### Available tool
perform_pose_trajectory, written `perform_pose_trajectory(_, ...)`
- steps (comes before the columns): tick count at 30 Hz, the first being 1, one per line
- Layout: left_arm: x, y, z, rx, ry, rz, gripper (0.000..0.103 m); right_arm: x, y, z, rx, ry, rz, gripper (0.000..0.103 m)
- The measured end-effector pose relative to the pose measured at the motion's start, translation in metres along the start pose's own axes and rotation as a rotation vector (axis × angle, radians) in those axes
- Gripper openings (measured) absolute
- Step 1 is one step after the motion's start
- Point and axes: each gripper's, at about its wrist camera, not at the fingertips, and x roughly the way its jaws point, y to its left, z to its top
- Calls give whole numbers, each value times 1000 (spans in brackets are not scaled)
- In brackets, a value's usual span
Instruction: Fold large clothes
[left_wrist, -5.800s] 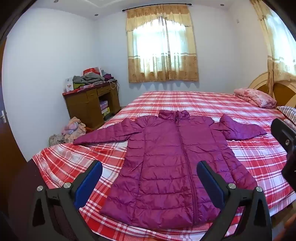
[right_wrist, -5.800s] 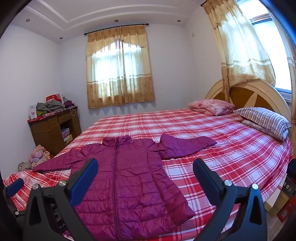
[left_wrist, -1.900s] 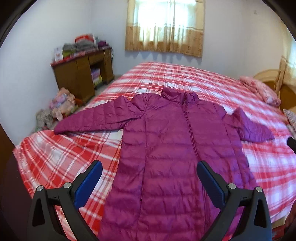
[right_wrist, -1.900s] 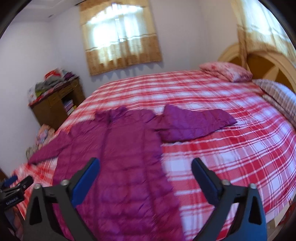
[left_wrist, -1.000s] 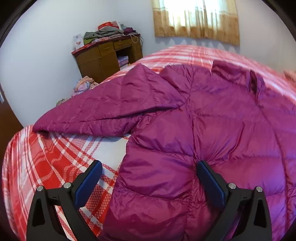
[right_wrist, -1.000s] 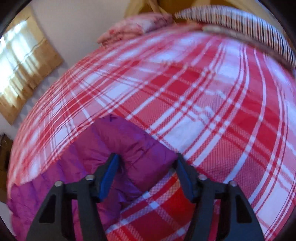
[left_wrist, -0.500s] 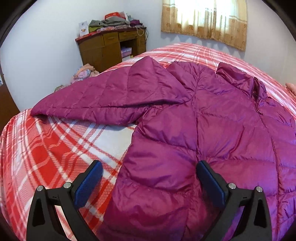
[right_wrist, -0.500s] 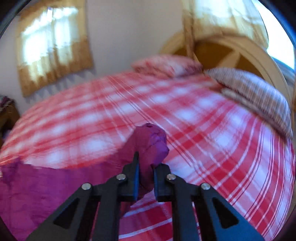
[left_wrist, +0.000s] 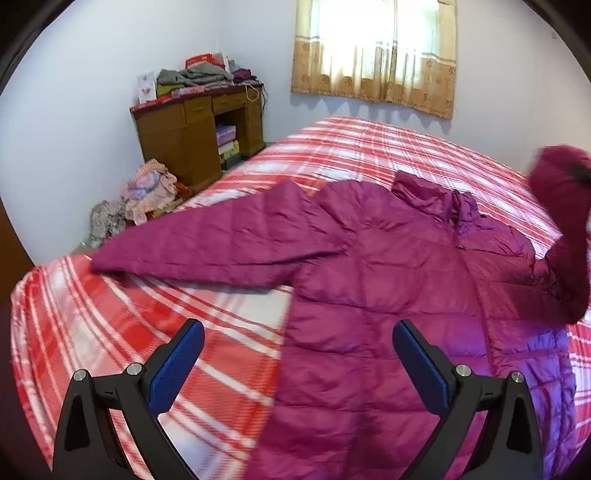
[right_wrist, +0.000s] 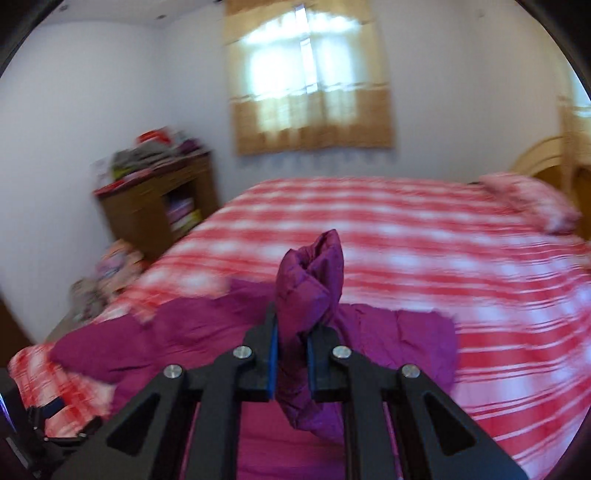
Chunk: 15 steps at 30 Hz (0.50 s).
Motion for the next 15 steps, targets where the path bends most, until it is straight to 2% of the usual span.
perform_pose_trajectory(5,-9,33,1,-2,-31,9,102,67,58,-33,17,101,150,14)
perform_pose_trajectory(7,-9,44,1,-13,-32,10,102,99,74,-51,27,152,181,14)
perform_pose_trajectory(11,0,58,3,-24,-12,18,102,125,93,-76,21,197,258,17)
perform_pose_trajectory(12,3,60,4,-29,-9,15,102,125,98,-81,10,204,289,23)
perform_pose_trajectory(14,9,59,6,-28,-2,8,102,124,96,-84,20,222,344,47)
perform_pose_trajectory(15,11,56,7,-25,1,7,102,118,93,-82,34,213,356,67)
